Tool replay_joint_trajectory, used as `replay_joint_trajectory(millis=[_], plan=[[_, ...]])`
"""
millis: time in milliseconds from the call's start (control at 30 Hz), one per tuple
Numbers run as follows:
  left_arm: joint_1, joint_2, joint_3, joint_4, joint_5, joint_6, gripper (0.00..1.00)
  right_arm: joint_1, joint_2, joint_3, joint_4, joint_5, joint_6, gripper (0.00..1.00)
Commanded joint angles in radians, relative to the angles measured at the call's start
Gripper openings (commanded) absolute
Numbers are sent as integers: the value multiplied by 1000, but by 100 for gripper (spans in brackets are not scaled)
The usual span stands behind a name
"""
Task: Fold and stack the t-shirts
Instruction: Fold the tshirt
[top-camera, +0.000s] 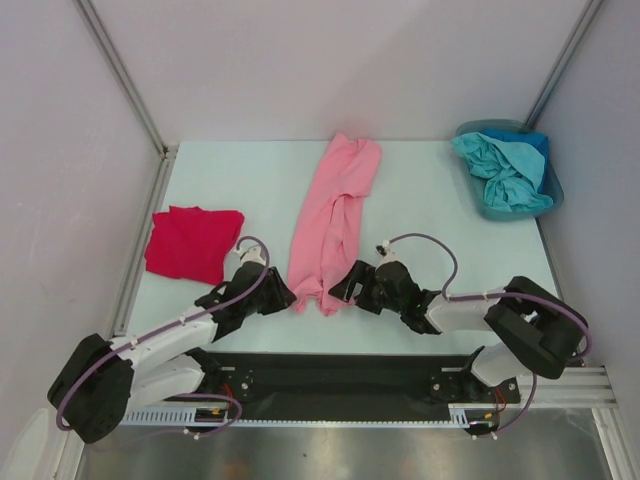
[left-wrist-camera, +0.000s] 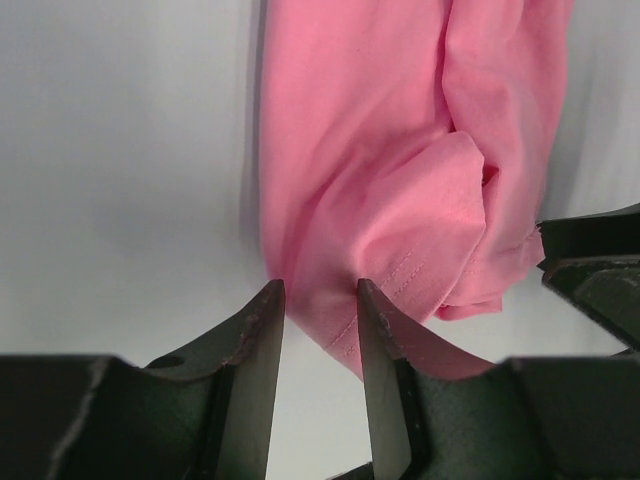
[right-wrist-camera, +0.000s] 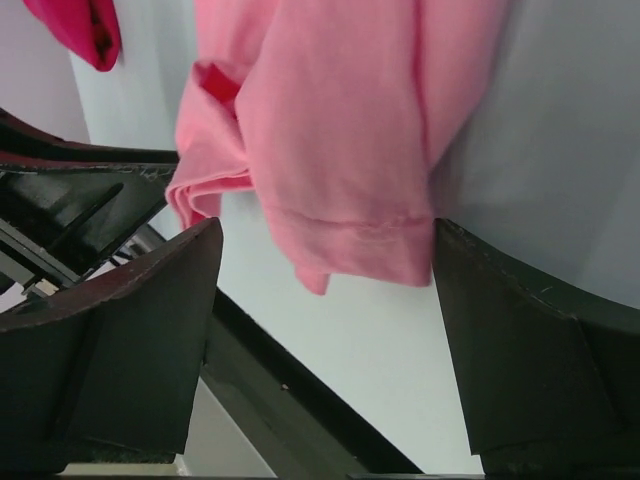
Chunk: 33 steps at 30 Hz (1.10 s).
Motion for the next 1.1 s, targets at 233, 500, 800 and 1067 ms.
replay_joint_trajectory(millis=[233, 500, 800, 1067], plan=[[-78, 2, 21, 2, -83, -49, 40, 67, 72, -5, -13, 70, 43, 72], [-90, 2, 32, -5, -96, -47, 40, 67, 88, -8, -8, 70, 54, 0], [-124, -28, 50, -53, -135, -43, 39, 68, 68, -17, -22, 79, 38, 0], [-196, -65, 52, -117, -178, -66, 33, 53, 47, -88, 5, 76, 44, 0]])
